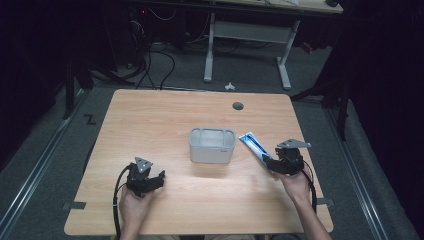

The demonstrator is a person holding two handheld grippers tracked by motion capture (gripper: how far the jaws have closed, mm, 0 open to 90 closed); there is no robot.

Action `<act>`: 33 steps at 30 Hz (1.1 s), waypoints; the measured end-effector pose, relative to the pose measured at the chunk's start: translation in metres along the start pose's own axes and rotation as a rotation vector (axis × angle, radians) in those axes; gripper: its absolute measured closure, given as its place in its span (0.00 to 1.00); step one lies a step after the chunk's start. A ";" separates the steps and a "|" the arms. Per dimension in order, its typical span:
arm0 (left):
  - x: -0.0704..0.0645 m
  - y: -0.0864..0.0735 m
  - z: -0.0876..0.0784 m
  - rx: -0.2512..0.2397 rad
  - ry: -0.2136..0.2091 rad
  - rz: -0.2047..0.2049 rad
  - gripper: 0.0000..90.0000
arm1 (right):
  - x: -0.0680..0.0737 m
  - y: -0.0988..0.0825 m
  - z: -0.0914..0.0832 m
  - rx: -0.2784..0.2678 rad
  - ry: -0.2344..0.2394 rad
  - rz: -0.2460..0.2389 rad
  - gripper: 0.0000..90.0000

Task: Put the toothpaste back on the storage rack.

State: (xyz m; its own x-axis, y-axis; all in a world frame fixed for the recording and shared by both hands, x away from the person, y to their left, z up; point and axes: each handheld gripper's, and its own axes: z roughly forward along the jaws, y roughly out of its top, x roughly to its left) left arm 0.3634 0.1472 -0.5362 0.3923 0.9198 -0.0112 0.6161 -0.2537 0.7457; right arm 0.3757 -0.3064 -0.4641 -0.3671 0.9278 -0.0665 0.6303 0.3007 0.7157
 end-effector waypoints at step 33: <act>-0.001 0.000 0.001 0.001 -0.009 0.010 0.34 | -0.005 0.048 0.073 0.209 0.019 -0.036 0.39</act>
State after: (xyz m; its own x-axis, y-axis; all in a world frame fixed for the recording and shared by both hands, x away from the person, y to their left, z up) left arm 0.3636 0.1460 -0.5362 0.4048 0.9144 -0.0098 0.6130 -0.2634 0.7449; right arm 0.4577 -0.2803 -0.4797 -0.4033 0.9120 -0.0745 0.7444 0.3743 0.5529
